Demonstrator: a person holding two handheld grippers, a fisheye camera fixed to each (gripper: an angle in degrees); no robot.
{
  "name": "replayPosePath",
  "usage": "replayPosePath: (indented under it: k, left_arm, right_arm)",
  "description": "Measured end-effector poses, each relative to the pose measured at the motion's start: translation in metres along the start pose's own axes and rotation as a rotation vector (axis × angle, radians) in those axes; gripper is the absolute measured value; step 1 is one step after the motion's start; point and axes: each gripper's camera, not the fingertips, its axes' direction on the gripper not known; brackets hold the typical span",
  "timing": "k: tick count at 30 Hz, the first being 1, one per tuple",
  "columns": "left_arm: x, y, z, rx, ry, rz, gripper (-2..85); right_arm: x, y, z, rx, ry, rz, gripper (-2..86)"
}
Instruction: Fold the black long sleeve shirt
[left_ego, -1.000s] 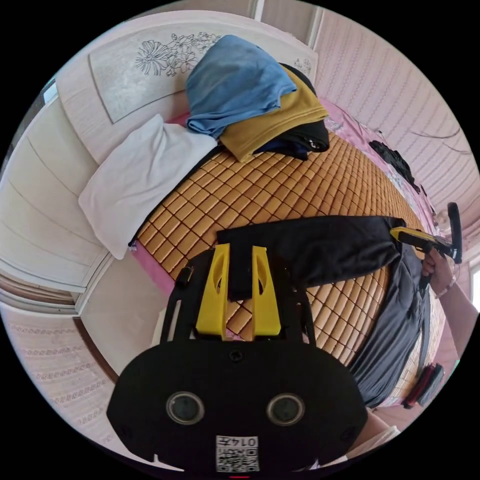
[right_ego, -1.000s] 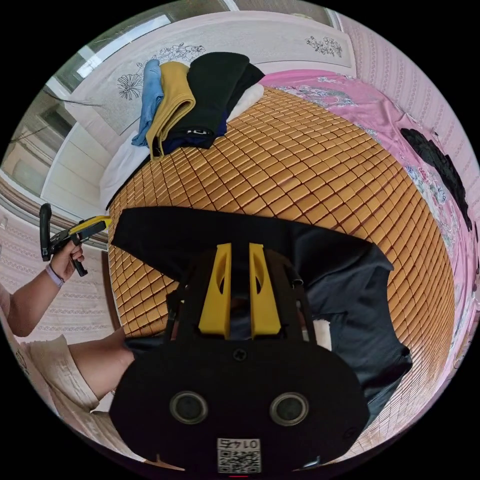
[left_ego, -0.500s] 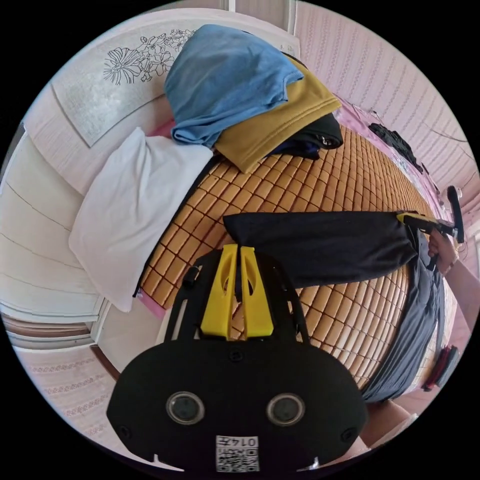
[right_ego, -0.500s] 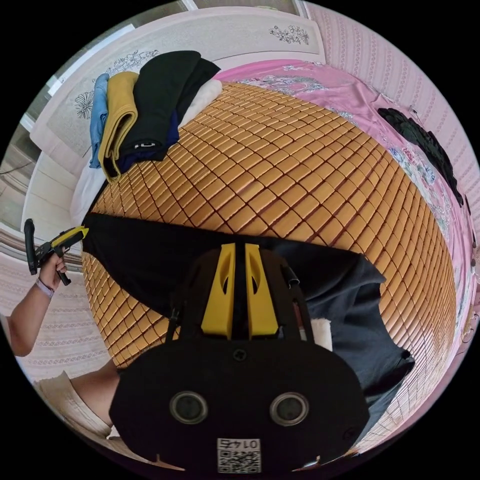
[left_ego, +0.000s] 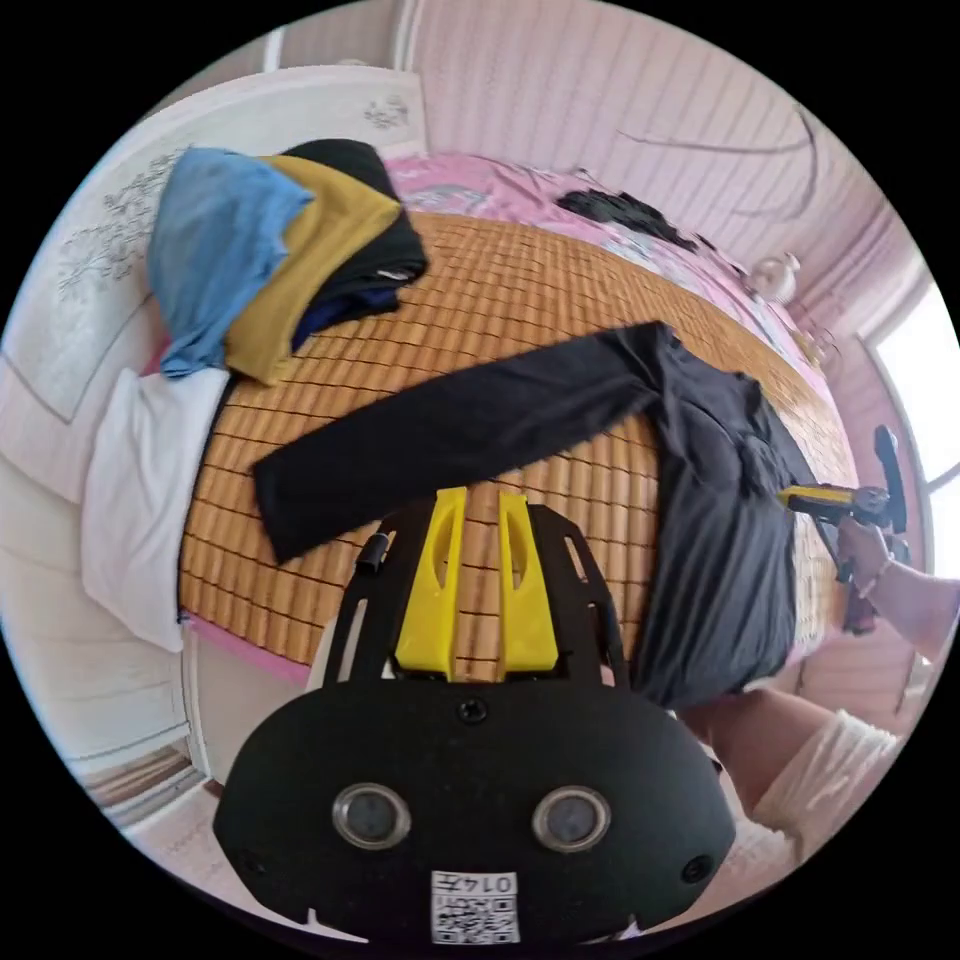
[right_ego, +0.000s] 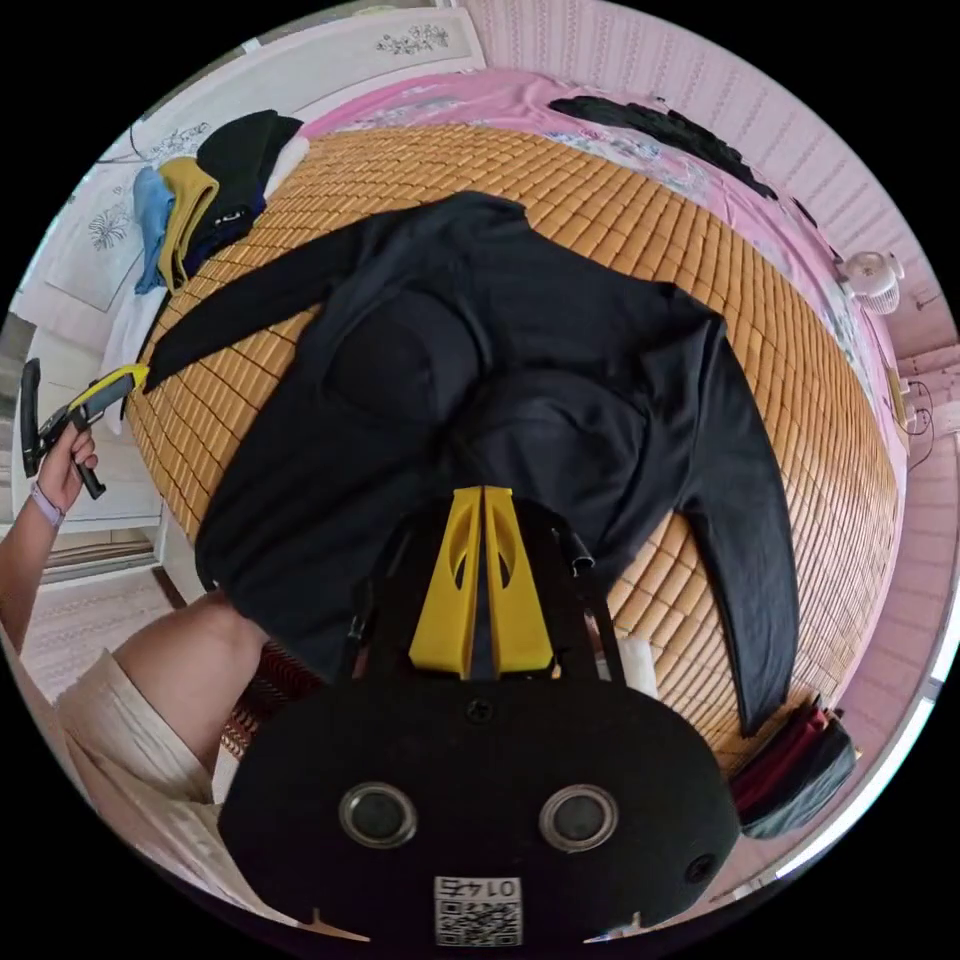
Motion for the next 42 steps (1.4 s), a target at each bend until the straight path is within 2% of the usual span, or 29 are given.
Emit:
replayPosePath:
  k: [2,5,8,10,18,27,31,34,36,39,42]
  left_arm:
    - [0.056,0.006,0.022,-0.085,0.120,0.102,5.9]
    - [0.105,0.012,0.046,-0.159,0.206,0.182,5.7]
    - [0.128,0.013,0.067,-0.213,0.123,0.282,5.6]
    - [0.129,0.014,0.078,-0.256,0.100,0.315,5.5]
    - [0.125,0.020,0.075,-0.246,0.094,0.434,5.1]
    - [0.095,0.047,0.065,-0.125,0.130,0.425,4.8]
    - [0.055,0.067,0.059,-0.053,0.268,0.230,1.2]
    - [0.027,0.090,0.050,-0.021,0.352,0.169,-0.6]
    - [0.010,0.104,0.036,0.048,0.394,0.114,-0.8]
    - [-0.022,0.119,0.002,0.255,0.456,0.030,-0.9]
    - [-0.061,0.120,-0.025,0.395,0.365,-0.072,-0.8]
  right_arm:
    - [0.000,0.041,0.000,-0.052,0.051,0.037,-0.8]
    - [-0.004,0.088,0.010,-0.150,0.108,0.070,-0.9]
    - [-0.001,0.114,0.021,-0.208,0.058,0.109,-0.9]
    - [0.000,0.129,0.016,-0.141,0.028,0.103,-0.7]
    - [-0.004,0.159,0.009,-0.056,0.055,0.079,-0.6]
    - [-0.009,0.208,0.006,0.135,0.033,0.160,-0.9]
    - [-0.013,0.244,-0.002,0.214,-0.010,0.256,-0.9]
    - [-0.021,0.279,-0.014,0.234,0.021,0.334,-0.9]
    - [-0.028,0.297,-0.027,0.250,0.032,0.369,-0.7]
    - [-0.050,0.313,-0.055,0.339,0.042,0.277,-0.1]
    - [-0.069,0.304,-0.076,0.367,0.045,0.218,3.9]
